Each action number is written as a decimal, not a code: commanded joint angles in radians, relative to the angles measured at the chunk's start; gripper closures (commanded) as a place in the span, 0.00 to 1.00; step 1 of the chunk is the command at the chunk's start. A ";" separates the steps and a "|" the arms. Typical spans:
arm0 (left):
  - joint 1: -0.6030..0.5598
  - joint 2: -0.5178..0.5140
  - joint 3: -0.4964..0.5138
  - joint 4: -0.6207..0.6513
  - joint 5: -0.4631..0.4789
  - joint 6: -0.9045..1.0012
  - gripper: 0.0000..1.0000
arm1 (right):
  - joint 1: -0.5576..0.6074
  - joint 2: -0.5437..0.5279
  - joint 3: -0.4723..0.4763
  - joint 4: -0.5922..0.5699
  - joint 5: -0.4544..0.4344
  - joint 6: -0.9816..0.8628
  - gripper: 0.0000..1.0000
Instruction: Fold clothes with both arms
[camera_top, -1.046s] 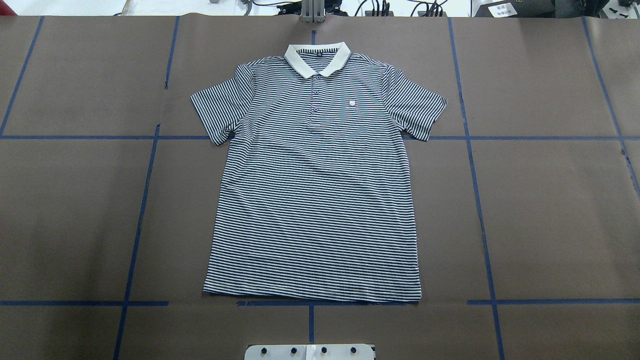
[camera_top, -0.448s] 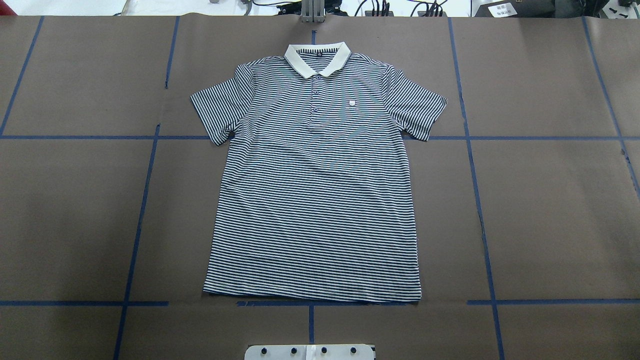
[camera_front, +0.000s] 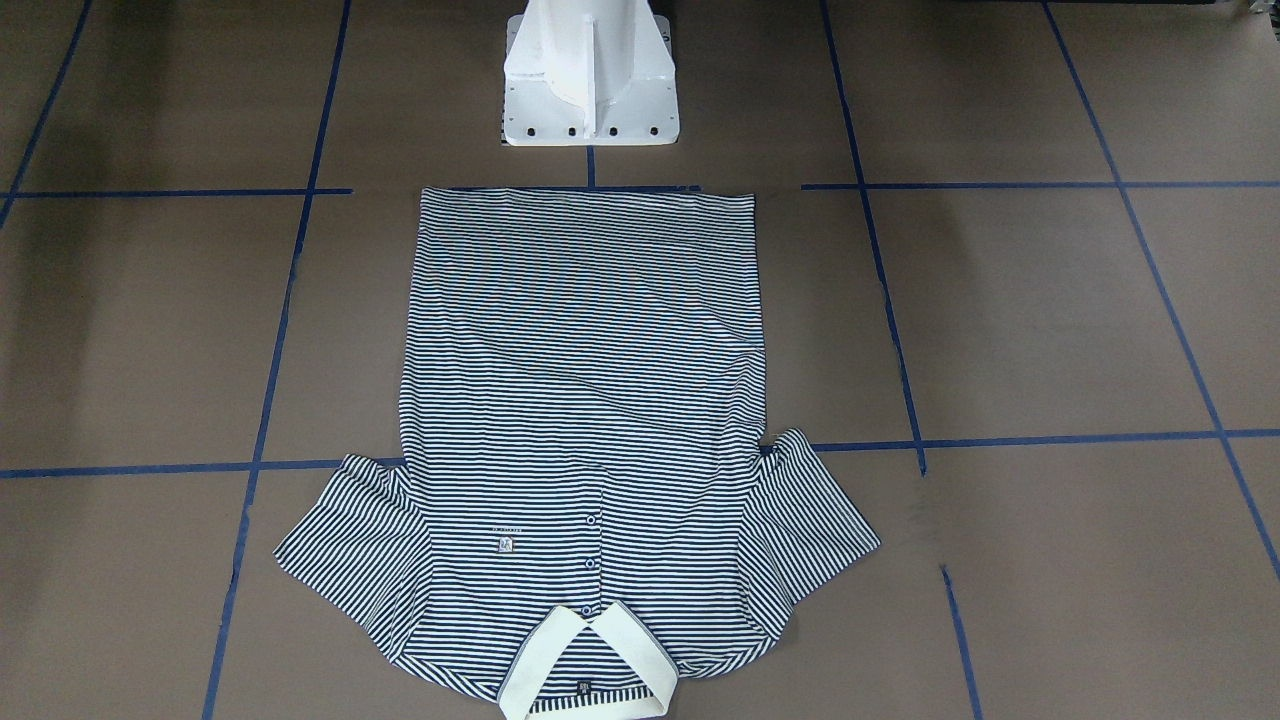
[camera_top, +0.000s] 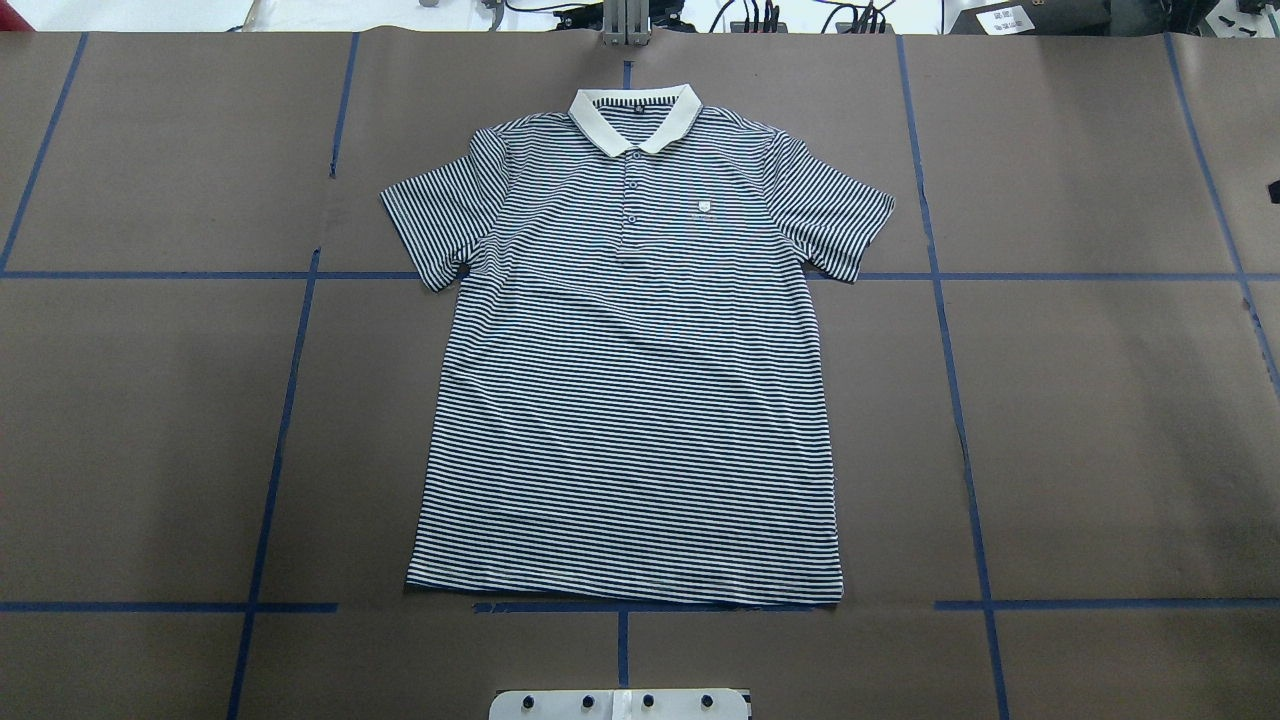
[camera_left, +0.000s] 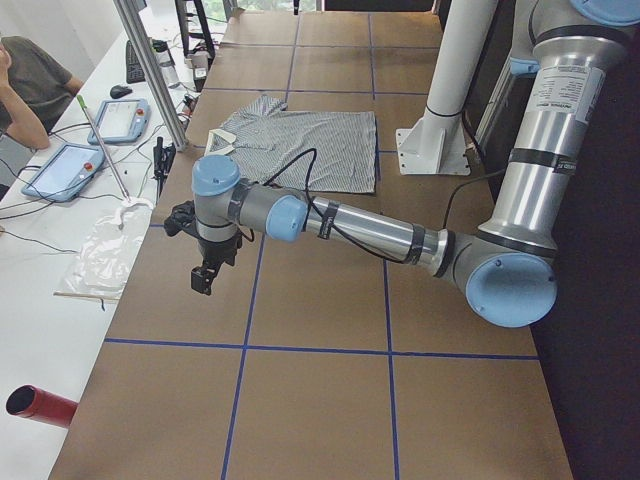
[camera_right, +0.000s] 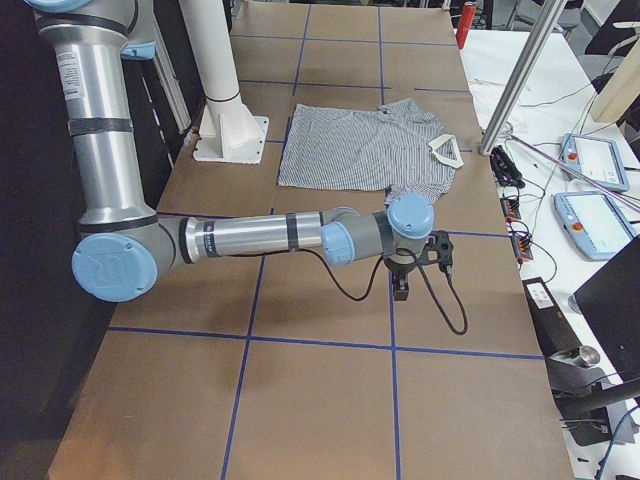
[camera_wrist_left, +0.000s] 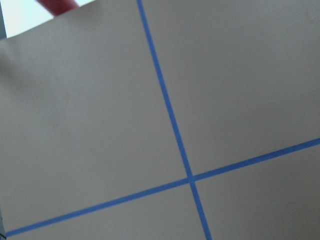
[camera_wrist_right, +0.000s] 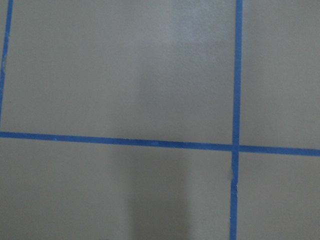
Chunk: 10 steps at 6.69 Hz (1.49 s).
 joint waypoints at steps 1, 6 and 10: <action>0.095 -0.053 0.015 -0.083 0.030 -0.083 0.00 | -0.158 0.257 -0.138 0.016 -0.018 0.161 0.00; 0.131 -0.087 0.014 -0.154 -0.040 -0.278 0.00 | -0.478 0.458 -0.420 0.403 -0.406 0.597 0.02; 0.131 -0.084 0.015 -0.154 -0.043 -0.277 0.00 | -0.515 0.464 -0.471 0.400 -0.446 0.594 0.09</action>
